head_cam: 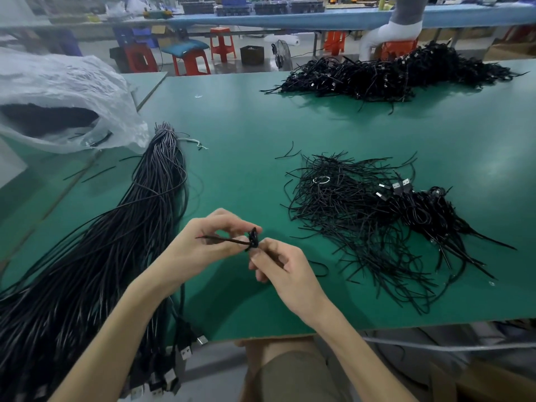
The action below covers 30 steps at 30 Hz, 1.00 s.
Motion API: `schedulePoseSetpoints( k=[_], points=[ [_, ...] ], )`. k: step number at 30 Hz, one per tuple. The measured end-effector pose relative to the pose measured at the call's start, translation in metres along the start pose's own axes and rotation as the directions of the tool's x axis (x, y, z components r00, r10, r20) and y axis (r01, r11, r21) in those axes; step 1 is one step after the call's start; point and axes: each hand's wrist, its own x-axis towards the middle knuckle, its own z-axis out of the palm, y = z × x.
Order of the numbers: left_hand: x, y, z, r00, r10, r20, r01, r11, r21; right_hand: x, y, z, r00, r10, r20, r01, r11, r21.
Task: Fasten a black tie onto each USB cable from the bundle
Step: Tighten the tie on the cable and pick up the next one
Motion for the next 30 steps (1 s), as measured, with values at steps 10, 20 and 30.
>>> schedulePoseSetpoints(
  k=[10,20,30],
  points=[
    [0.007,0.002,0.025,0.99,-0.027,-0.139,0.066,0.958,0.279,-0.002,-0.005,-0.002,0.999,-0.034,-0.025,0.032,0.997,-0.077],
    [0.005,0.003,0.02,0.973,-0.176,-0.152,0.21,0.945,0.251,-0.004,-0.007,0.002,0.999,-0.035,0.001,0.035,0.986,-0.162],
    [-0.002,0.017,0.016,0.973,-0.204,-0.105,0.218,0.965,0.147,-0.006,-0.006,-0.001,0.997,-0.075,-0.022,0.066,0.961,-0.269]
  ],
)
